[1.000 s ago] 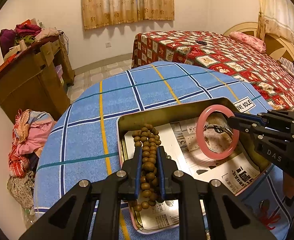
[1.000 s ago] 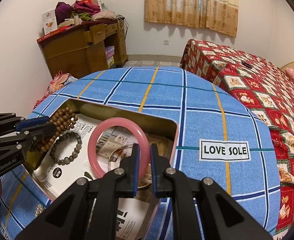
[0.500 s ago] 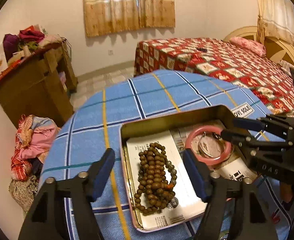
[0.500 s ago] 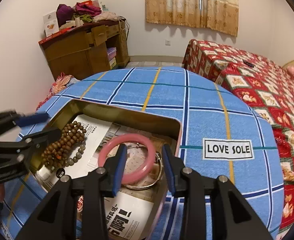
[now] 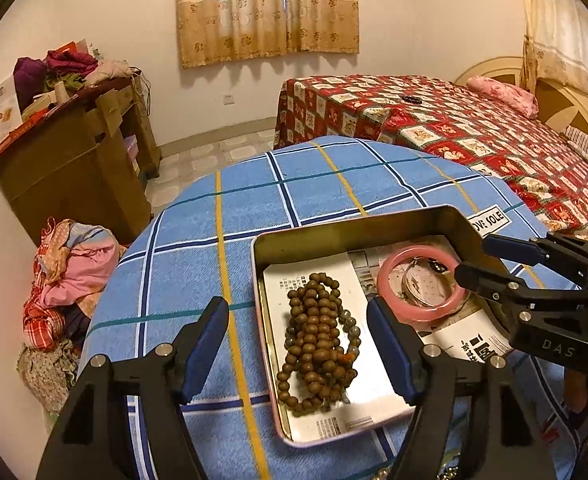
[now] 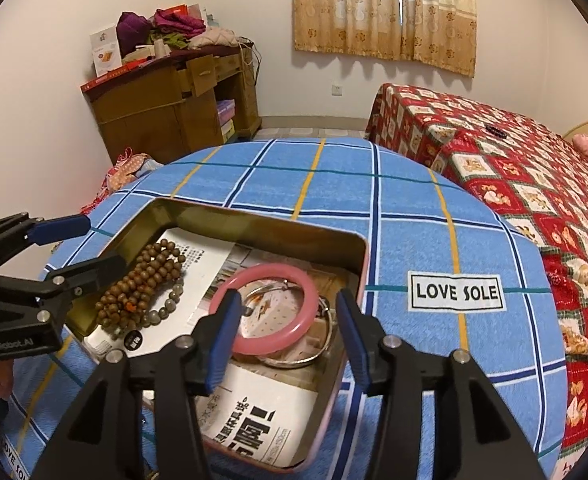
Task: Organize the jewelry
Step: 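Grasp the pearl and gold chains with the left gripper while the right approaches the red tassel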
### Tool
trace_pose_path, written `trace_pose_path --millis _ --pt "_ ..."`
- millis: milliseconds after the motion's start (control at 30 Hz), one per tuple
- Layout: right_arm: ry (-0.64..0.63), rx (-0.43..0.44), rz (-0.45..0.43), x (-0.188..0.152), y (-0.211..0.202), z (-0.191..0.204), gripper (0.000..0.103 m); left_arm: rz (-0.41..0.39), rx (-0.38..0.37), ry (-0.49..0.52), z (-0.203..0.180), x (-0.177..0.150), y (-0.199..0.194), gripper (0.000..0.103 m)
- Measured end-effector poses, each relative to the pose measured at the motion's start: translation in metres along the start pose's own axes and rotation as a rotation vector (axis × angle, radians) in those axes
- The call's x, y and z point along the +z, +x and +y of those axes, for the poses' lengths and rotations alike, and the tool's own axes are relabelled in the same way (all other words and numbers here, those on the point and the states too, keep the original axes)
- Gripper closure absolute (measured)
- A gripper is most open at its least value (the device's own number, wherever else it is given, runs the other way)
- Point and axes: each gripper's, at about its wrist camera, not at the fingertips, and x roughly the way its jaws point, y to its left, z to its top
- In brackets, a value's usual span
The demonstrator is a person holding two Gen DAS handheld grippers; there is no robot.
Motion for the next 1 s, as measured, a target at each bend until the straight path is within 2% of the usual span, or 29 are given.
trace_pose_path --millis 300,567,767,867,1000 --pt "0.002 0.004 -0.021 -0.016 -0.03 0.006 0.048 -0.024 -0.003 -0.027 0.003 -0.025 -0.034 0.031" --pt "-0.012 -0.012 -0.01 -0.048 -0.057 0.012 0.049 -0.02 -0.02 -0.054 -0.001 -0.059 -0.061 0.031" --pt "0.007 -0.031 0.018 -0.083 -0.075 0.013 0.049 0.03 -0.022 -0.101 -0.001 -0.085 -0.062 0.031" --pt "0.007 -0.031 0.035 -0.099 -0.08 0.018 0.05 0.048 -0.015 -0.091 -0.008 -0.093 -0.062 0.031" --pt "0.002 -0.012 0.056 -0.11 -0.079 0.025 0.054 0.036 -0.029 -0.081 -0.017 -0.096 -0.067 0.031"
